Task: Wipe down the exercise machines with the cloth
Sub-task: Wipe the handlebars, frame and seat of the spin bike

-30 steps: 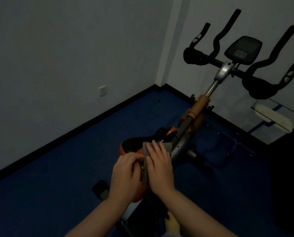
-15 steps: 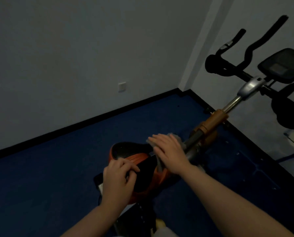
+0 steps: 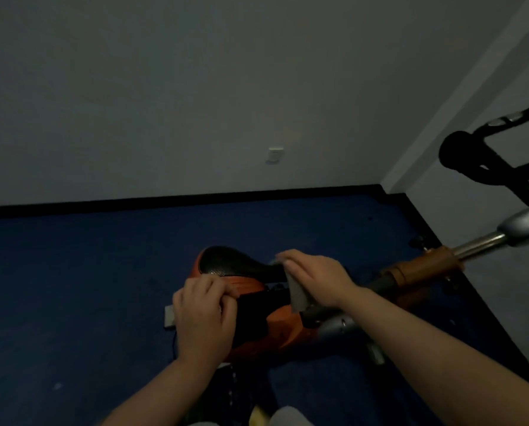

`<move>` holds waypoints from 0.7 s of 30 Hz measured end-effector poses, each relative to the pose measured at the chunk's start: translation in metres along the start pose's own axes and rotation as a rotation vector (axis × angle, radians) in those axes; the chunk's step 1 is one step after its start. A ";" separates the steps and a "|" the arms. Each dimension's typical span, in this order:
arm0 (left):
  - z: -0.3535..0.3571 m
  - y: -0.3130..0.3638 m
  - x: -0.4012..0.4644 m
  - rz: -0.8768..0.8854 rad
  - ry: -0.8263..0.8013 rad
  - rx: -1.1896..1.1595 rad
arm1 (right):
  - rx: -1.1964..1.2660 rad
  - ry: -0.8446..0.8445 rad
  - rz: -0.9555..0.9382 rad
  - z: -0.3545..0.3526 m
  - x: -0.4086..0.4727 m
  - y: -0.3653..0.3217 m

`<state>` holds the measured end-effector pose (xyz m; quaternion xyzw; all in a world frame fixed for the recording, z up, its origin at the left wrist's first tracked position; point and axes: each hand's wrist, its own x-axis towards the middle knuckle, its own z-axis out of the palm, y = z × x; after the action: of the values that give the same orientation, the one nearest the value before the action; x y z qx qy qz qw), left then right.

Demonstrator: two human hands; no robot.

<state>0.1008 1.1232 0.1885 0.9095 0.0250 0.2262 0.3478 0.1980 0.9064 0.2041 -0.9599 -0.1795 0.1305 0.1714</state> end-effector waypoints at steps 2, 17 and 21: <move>0.002 0.000 -0.002 -0.007 0.046 -0.007 | 0.078 -0.021 0.158 -0.005 0.001 0.010; -0.003 -0.002 -0.003 -0.404 -0.122 -0.282 | -0.036 -0.250 -0.030 -0.002 0.037 -0.063; -0.008 -0.017 -0.005 -0.340 -0.275 -0.347 | 0.010 -0.186 -0.014 0.013 0.059 -0.095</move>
<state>0.0951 1.1398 0.1811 0.8412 0.0904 0.0399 0.5316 0.2189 1.0165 0.2170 -0.9415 -0.2006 0.2189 0.1595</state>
